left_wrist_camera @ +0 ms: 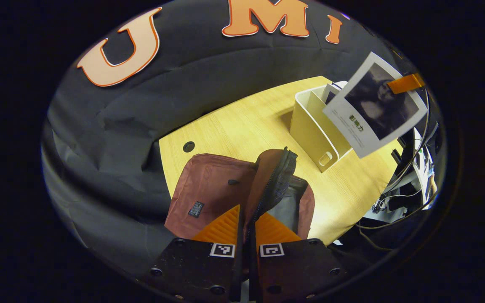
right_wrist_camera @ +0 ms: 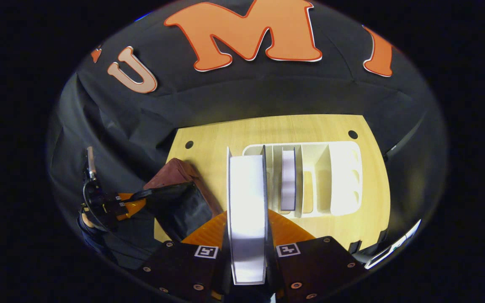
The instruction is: Open the schoolbag, grab two books from the bookshelf and put them into the schoolbag.
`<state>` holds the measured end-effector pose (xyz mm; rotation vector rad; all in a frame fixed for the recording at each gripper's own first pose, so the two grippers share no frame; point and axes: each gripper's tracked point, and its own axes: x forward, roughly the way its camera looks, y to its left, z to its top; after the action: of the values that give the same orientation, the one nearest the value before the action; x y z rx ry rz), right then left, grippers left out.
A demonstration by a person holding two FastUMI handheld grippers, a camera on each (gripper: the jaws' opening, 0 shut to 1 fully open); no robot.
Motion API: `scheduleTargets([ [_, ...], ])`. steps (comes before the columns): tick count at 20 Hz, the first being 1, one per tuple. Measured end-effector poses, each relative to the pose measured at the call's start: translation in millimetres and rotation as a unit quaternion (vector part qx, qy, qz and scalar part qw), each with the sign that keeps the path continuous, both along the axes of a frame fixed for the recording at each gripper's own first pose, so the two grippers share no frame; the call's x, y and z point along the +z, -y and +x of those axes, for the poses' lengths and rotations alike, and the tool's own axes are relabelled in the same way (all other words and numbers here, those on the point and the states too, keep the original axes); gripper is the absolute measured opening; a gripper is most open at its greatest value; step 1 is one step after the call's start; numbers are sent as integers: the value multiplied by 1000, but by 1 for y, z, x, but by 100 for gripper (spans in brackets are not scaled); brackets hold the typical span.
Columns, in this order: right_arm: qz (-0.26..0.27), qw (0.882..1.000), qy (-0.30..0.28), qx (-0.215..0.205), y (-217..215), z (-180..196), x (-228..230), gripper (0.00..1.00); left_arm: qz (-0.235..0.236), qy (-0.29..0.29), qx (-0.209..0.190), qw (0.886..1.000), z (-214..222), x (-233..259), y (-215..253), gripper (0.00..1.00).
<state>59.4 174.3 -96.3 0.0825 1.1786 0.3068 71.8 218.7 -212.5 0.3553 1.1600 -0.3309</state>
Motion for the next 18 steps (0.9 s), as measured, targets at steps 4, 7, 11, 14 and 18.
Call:
scheduleTargets([
  [4,54,998,-22,4,-22,-30,-11,35,-13,-8,3,1000,2,-9,16,7],
  [7,70,997,-35,3,-31,-43,-34,33,-16,-10,4,1000,1,-11,23,8],
  [11,124,990,-62,-28,-50,-56,-66,32,-22,-10,18,1000,-2,-12,25,8],
  [14,173,980,-80,-59,-72,-65,-90,32,-29,-10,33,999,-4,-12,27,6],
  [18,218,968,-89,-86,-98,-73,-117,32,-38,-18,48,998,-10,-13,30,6],
])
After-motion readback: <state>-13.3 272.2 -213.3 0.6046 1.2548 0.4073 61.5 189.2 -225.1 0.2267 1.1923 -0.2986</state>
